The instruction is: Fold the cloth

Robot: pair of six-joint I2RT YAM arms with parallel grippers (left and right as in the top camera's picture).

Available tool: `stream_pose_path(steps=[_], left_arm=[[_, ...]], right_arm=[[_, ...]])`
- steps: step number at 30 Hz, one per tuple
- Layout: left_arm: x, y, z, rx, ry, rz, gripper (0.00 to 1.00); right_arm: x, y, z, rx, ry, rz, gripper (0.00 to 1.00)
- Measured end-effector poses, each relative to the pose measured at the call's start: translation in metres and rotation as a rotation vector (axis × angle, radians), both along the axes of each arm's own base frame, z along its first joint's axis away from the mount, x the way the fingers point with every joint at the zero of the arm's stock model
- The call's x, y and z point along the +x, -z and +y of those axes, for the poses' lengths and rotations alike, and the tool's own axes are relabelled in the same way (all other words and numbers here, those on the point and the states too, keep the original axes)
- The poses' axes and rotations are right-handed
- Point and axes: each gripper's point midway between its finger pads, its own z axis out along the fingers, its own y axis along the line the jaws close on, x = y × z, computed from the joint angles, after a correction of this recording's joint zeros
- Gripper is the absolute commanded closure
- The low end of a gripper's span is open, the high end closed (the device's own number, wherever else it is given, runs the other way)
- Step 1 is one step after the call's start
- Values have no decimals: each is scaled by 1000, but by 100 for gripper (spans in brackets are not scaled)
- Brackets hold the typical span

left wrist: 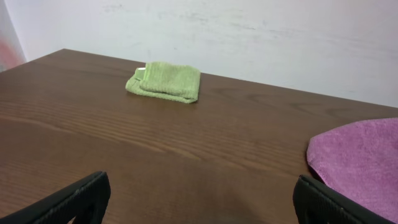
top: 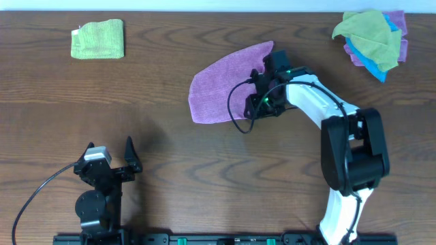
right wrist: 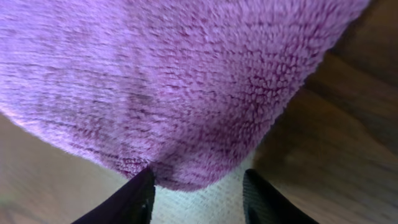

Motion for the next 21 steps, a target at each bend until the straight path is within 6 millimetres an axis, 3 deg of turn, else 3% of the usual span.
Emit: stream_pose_path(steps=[6,13,21], left_arm=[[0,0,0,0,0,0,5],[0,0,0,0,0,0,5],[0,0,0,0,0,0,5]], right_arm=[[6,2,2,7,6,-19,99],[4,-6,0,-6,26,17,99],[32,-64,-14,-157,49,-42,98]])
